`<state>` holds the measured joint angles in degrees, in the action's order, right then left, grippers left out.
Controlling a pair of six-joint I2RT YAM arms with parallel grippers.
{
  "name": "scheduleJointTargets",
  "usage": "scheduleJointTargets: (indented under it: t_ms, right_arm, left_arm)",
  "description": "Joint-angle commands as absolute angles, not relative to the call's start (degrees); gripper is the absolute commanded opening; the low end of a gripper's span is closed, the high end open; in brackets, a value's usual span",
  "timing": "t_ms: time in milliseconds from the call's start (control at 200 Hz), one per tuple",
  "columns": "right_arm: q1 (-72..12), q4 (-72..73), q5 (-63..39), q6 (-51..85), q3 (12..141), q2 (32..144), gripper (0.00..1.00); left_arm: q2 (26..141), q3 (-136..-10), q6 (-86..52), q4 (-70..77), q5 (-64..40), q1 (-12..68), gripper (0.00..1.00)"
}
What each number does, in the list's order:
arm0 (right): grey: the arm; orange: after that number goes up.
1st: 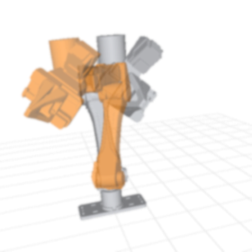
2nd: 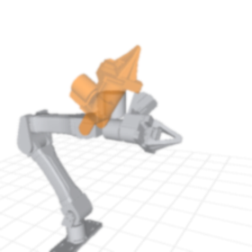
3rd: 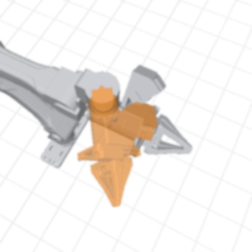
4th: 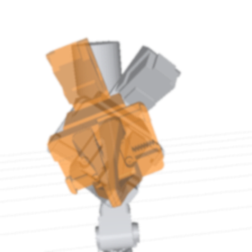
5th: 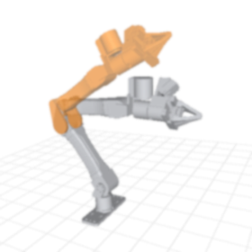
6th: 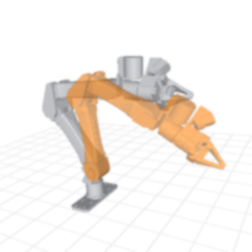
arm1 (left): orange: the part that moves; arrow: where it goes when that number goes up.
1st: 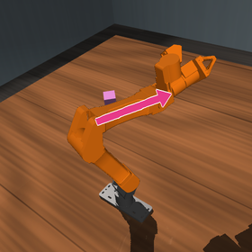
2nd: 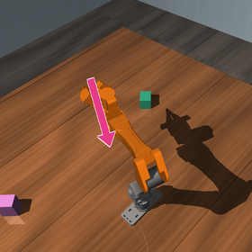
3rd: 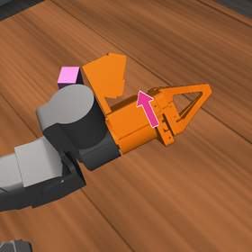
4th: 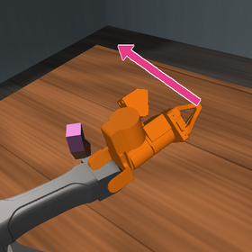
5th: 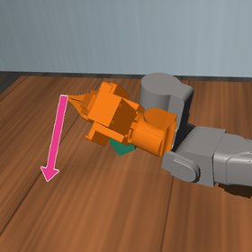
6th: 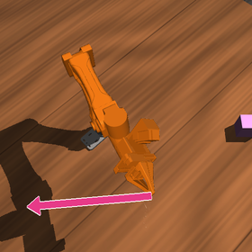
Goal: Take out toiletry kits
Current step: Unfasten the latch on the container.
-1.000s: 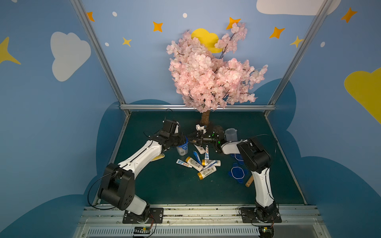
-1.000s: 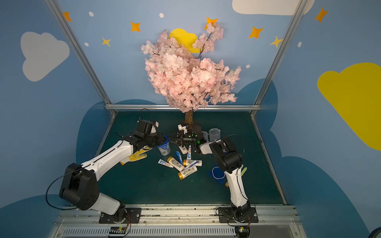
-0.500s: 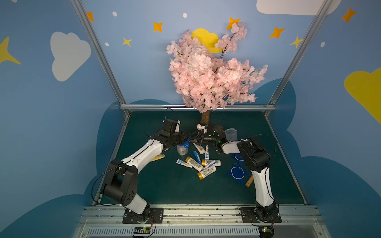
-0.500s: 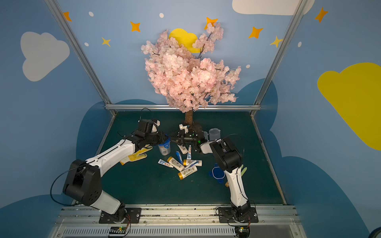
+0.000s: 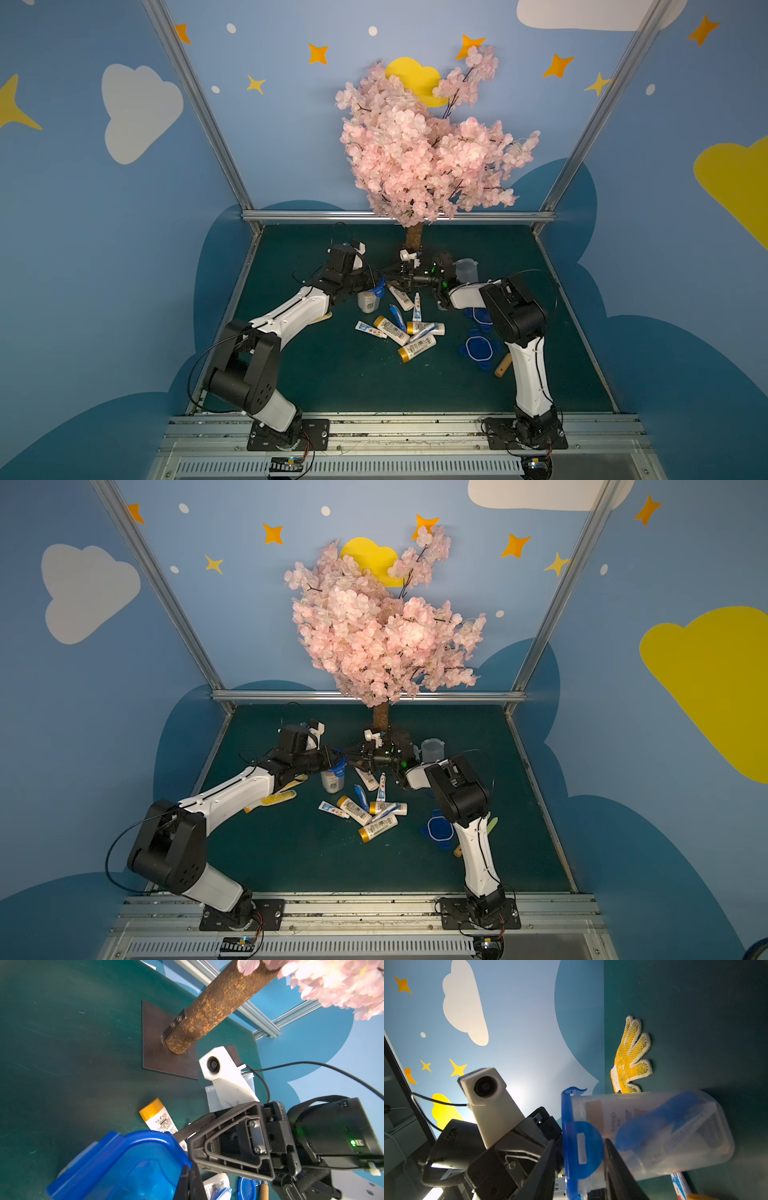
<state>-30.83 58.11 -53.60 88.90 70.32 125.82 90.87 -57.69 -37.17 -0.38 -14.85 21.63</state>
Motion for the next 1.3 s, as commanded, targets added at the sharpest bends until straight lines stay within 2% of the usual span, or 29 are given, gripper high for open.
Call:
scheduleJointTargets:
  t_ms: [0, 481, 611, 821, 1106, 1292]
  right_arm:
    - [-29.36, 69.63, -53.01, 87.18, 74.79, 121.30, 0.37]
    - [-28.47, 62.08, -53.97, 81.14, 75.00, 116.97, 0.37]
    - [-28.44, 46.88, -54.41, 70.27, 73.79, 112.57, 0.35]
    - [-28.74, 19.35, -49.48, 49.85, 71.68, 103.87, 0.36]
    - [-31.15, 3.89, -43.06, 38.13, 70.72, 99.55, 0.39]
    - [-35.78, -3.92, -37.36, 31.44, 71.13, 97.19, 0.35]
  left_arm:
    - [96.71, -49.11, -37.08, -24.97, -8.70, 20.72, 0.02]
    - [97.83, -46.54, -37.81, -22.83, -9.84, 20.66, 0.02]
    - [96.60, -47.65, -37.56, -24.16, -9.78, 20.72, 0.02]
    - [92.23, -53.85, -36.05, -28.83, -9.66, 20.79, 0.02]
    - [88.72, -67.95, -34.37, -33.76, -11.47, 22.11, 0.02]
    - [85.47, -73.30, -33.42, -35.59, -9.94, 22.06, 0.04]
